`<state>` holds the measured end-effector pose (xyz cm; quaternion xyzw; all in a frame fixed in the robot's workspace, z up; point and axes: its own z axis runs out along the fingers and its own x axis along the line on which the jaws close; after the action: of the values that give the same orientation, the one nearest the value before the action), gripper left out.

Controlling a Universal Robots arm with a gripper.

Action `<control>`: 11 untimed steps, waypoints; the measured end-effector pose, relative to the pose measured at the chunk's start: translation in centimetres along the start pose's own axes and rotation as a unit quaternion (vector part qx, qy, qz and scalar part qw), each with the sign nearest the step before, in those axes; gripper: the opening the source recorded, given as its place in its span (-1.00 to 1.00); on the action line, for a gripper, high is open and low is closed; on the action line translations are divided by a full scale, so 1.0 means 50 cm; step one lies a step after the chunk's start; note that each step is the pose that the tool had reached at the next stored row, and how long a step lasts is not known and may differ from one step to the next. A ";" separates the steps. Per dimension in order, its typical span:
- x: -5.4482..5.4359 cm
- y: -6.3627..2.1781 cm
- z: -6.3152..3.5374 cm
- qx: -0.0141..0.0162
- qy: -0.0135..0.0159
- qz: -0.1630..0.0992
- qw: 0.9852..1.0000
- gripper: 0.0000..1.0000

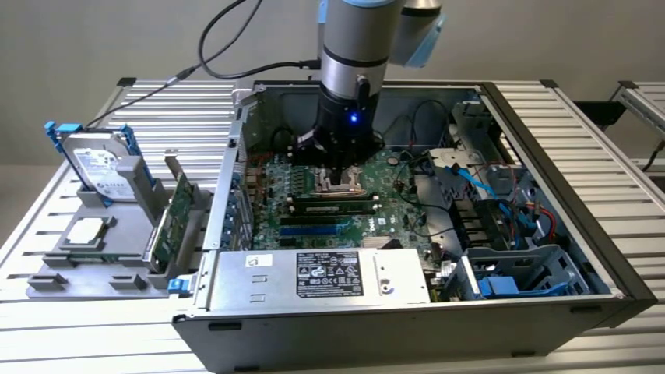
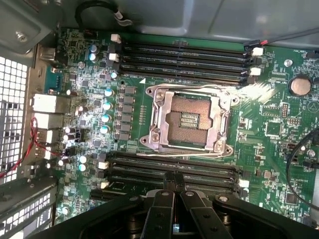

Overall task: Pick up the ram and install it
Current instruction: 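Press down the ram until it locks into place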

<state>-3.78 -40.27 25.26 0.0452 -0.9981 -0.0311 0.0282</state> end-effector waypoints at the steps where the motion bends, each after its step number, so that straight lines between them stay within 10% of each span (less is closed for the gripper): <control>1: 0.000 -0.004 -0.001 0.000 0.000 0.000 1.000 -0.79; 11: 0.000 -0.032 -0.012 0.000 0.000 0.005 1.000 -0.79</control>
<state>-3.59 -41.92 25.76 0.0402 -0.9983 -0.0313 0.0280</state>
